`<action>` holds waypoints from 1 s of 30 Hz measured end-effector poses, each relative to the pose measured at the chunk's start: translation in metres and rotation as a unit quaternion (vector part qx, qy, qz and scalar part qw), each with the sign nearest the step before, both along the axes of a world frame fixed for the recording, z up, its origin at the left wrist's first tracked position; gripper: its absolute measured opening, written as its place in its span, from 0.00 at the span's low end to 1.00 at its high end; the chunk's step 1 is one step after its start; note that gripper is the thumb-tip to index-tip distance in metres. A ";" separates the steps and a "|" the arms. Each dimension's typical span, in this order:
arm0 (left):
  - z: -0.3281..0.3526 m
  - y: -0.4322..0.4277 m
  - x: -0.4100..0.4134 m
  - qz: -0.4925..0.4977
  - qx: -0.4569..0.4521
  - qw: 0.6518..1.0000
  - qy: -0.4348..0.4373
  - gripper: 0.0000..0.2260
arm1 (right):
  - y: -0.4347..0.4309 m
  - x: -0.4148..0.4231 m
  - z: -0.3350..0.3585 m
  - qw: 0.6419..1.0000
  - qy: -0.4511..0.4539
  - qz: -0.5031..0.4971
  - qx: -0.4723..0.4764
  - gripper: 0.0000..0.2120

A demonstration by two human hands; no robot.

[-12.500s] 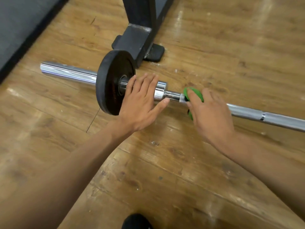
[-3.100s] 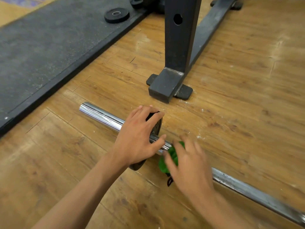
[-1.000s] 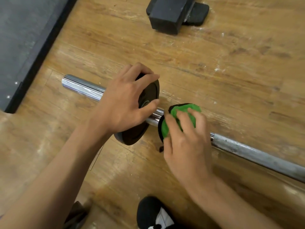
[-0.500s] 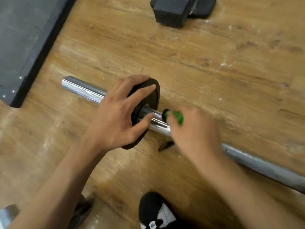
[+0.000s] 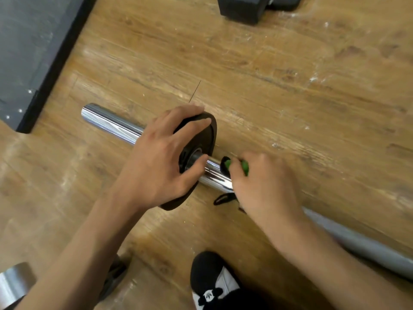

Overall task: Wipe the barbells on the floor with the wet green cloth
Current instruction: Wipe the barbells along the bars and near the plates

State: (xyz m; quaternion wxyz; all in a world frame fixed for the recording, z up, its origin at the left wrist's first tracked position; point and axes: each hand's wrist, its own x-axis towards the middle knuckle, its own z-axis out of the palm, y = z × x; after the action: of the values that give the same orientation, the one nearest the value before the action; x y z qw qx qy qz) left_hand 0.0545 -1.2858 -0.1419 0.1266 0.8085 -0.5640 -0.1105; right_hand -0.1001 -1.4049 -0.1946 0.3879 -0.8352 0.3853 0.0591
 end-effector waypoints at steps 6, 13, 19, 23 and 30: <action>-0.001 -0.009 0.001 0.037 -0.067 0.997 0.026 0.20 | 0.046 0.008 0.007 0.966 -0.018 0.124 -0.225 0.24; -0.007 -0.003 -0.004 0.034 -0.138 0.989 -0.026 0.24 | 0.039 -0.004 0.008 0.957 0.025 0.172 -0.230 0.34; -0.014 -0.003 -0.003 0.000 -0.134 0.991 -0.007 0.31 | 0.015 0.058 0.012 0.989 0.091 0.059 -0.096 0.17; -0.009 -0.027 0.010 0.014 -0.156 0.988 0.012 0.26 | 0.037 0.032 0.010 0.959 0.089 0.131 -0.233 0.27; -0.049 0.013 -0.008 0.001 -0.200 0.977 -0.079 0.32 | -0.018 0.061 0.004 0.955 0.085 0.097 -0.267 0.24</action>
State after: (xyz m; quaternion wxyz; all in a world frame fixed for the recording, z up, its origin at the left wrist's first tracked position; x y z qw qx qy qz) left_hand 0.0469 -1.2730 -0.1910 0.2406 0.7735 -0.5824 0.0686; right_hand -0.0394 -1.4230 -0.1902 0.1086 -0.9337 0.3354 0.0626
